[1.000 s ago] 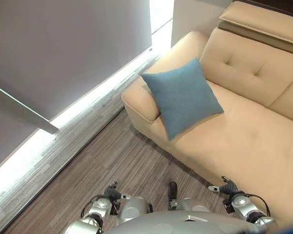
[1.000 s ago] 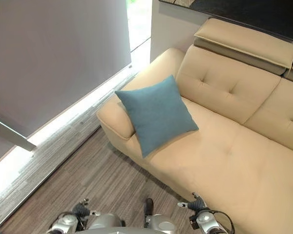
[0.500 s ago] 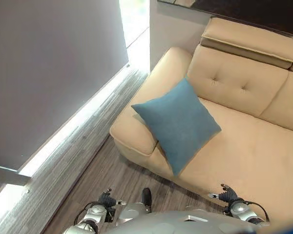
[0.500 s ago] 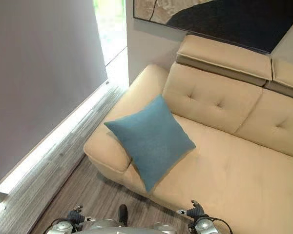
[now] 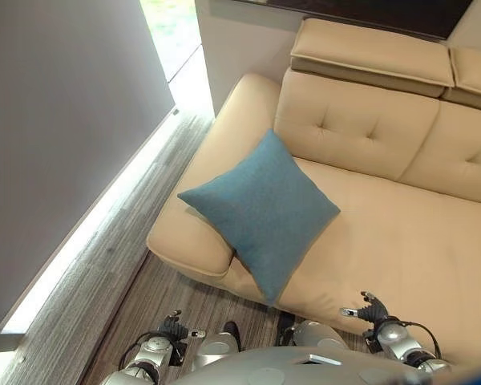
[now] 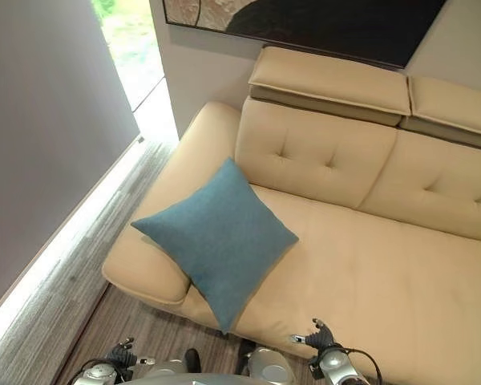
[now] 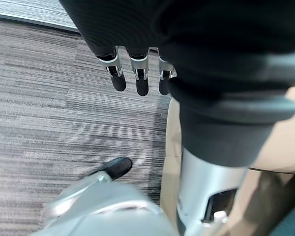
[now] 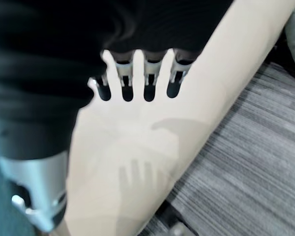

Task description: Pick up all the scattered cushions and arrange them neatly on the sofa.

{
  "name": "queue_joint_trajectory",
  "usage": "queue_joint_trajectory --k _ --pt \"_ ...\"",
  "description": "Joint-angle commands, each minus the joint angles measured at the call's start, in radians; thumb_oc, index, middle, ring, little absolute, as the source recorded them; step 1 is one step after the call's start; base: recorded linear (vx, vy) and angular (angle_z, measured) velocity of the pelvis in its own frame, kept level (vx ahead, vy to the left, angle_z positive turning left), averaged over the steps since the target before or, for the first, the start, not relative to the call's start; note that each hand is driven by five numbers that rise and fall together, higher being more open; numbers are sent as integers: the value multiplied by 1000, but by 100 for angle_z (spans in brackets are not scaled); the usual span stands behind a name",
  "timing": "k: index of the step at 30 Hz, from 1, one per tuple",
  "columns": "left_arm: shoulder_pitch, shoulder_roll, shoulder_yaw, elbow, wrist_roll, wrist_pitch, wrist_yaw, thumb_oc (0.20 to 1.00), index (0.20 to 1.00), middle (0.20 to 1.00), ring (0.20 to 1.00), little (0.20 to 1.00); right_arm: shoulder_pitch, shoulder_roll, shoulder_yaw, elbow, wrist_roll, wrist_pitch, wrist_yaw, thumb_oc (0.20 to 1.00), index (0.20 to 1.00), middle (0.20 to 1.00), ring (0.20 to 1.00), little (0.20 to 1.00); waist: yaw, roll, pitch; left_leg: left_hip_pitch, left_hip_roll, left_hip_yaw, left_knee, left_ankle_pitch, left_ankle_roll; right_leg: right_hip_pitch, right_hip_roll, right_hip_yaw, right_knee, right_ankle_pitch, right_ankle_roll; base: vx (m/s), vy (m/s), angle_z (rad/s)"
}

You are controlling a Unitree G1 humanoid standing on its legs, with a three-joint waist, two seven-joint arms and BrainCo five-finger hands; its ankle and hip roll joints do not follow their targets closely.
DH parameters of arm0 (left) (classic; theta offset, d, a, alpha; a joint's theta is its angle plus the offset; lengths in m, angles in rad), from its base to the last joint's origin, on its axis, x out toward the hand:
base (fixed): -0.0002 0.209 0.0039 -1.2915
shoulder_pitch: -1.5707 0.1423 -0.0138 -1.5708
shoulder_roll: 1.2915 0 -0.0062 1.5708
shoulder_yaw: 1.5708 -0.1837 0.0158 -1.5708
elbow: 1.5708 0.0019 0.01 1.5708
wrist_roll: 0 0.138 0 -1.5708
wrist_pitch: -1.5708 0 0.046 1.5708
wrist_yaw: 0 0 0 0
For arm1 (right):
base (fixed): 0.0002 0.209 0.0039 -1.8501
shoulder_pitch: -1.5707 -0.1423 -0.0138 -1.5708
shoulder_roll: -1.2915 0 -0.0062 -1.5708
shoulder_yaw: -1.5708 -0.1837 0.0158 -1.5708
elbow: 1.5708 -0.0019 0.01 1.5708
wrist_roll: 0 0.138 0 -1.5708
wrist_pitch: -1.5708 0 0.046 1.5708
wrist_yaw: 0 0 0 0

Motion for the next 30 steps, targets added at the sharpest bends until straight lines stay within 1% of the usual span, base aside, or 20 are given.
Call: queue_joint_trajectory --k 1,2,3,5,6,7,8,10,12,16,17,18,19,20,21,25,26,27,30 --pt "-47 -7 -9 -16 -23 -21 15 1000 1000 1000 1000 1000 -50 -40 15 5 24 -20 -28 1000 1000 1000 1000 1000 -12 -26 23 -61 -57 -46 65 -46 -22 9 -8 48 -24 32 94 61 3 -9" --pt "-45 -6 -6 -18 -28 -20 19 1000 1000 1000 1000 1000 -51 -41 14 5 27 -21 -28 1000 1000 1000 1000 1000 -9 -28 19 -67 -51 -50 32 -60 -16 17 -8 53 -35 30 97 79 25 -17" --pt "-44 -4 -4 -19 -30 -19 22 1000 1000 1000 1000 1000 -51 -40 13 5 31 -22 -31 1000 1000 1000 1000 1000 -5 -29 18 -68 -47 -58 7 -58 -15 24 -7 57 -40 29 100 103 41 -25" --pt "-41 0 6 -18 -43 -21 33 1000 1000 1000 1000 1000 -50 -41 15 4 31 -23 -36 1000 1000 1000 1000 1000 9 -30 18 -73 -41 -93 -58 -28 -22 38 1 74 -52 29 105 108 62 -32" --pt "-40 2 12 -17 -55 -24 43 1000 1000 1000 1000 1000 -51 -41 17 -1 31 -27 -42 1000 1000 1000 1000 1000 18 -25 22 -80 -33 -130 -91 -2 -32 46 6 89 -61 27 106 91 121 -52" --pt "-37 1 16 -16 -56 -27 51 1000 1000 1000 1000 1000 -50 -39 15 -7 31 -30 -44 1000 1000 1000 1000 1000 19 -15 17 -66 -25 -146 -126 9 -36 54 6 94 -74 29 112 108 178 -44" --pt "-27 -1 22 -13 -45 -26 56 1000 1000 1000 1000 1000 -42 -37 6 -17 33 -33 -45 1000 1000 1000 1000 1000 16 -3 4 -29 -17 -139 -182 16 -33 64 6 94 -83 30 117 91 198 -47" --pt "-14 -2 29 -15 -41 -30 62 1000 1000 1000 1000 1000 -37 -36 -6 -44 41 -41 -48 1000 1000 1000 1000 1000 15 6 -4 2 -23 -136 -214 18 -29 68 1 106 -87 36 123 63 166 -47" --pt "-8 -1 36 -22 -44 -33 67 1000 1000 1000 1000 1000 -32 -34 -14 -63 47 -44 -50 1000 1000 1000 1000 1000 12 12 -6 26 -27 -125 -236 19 -25 69 -6 116 -88 42 128 39 170 -25" --pt "-8 14 49 -95 -63 -58 95 1000 1000 1000 1000 1000 -28 -25 -21 -133 61 -55 -51 1000 1000 1000 1000 1000 12 17 -7 61 -40 -102 -283 19 -11 60 -23 138 -96 64 150 6 145 -11" --pt "-11 22 50 -124 -64 -65 108 1000 1000 1000 1000 1000 -29 -22 -25 -150 73 -57 -49 1000 1000 1000 1000 1000 13 19 -6 63 -43 -97 -294 21 -8 53 -26 143 -96 69 155 -52 132 -18" --pt "-15 44 49 -202 -54 -78 137 1000 1000 1000 1000 1000 -28 -18 -32 -198 93 -61 -47 1000 1000 1000 1000 1000 12 23 -3 63 -48 -85 -310 26 -4 39 -33 150 -97 80 164 -53 127 -17" --pt "-13 54 48 -245 -47 -81 146 1000 1000 1000 1000 1000 -24 -18 -34 -217 97 -63 -48 1000 1000 1000 1000 1000 11 25 -2 64 -50 -82 -318 29 -3 33 -37 153 -98 84 167 -62 141 -25" --pt "3 79 58 -364 -50 -97 167 1000 1000 1000 1000 1000 -14 -12 -51 -265 127 -68 -49 1000 1000 1000 1000 1000 8 32 3 63 -54 -74 -330 32 1 17 -46 160 -99 95 176 -52 107 -33" --pt "21 90 67 -440 -55 -101 174 1000 1000 1000 1000 1000 -6 -9 -63 -288 143 -69 -50 1000 1000 1000 1000 1000 7 35 4 61 -57 -70 -334 32 4 11 -50 164 -101 100 180 -58 113 -25" --pt "64 127 112 -670 -76 -119 198 1000 1000 1000 1000 1000 9 22 -98 -312 211 -65 -45 1000 1000 1000 1000 1000 -4 55 7 50 -69 -48 -343 31 10 -25 -69 183 -106 122 198 -55 101 -29" --pt "48 160 131 -753 -51 -121 229 1000 1000 1000 1000 1000 8 40 -93 -297 227 -55 -43 1000 1000 1000 1000 1000 -10 68 16 41 -73 -38 -343 28 13 -47 -79 192 -106 131 206 -81 111 -43" --pt "49 160 131 -754 -51 -121 229 1000 1000 1000 1000 1000 8 40 -93 -297 227 -56 -43 1000 1000 1000 1000 1000 -9 68 16 41 -73 -37 -343 28 13 -48 -79 193 -105 131 206 -80 79 -50" --pt "22 197 156 -831 -15 -127 259 1000 1000 1000 1000 1000 3 59 -75 -270 225 -46 -40 1000 1000 1000 1000 1000 -11 77 25 23 -76 -22 -341 25 16 -75 -86 204 -104 143 215 -47 29 -24"
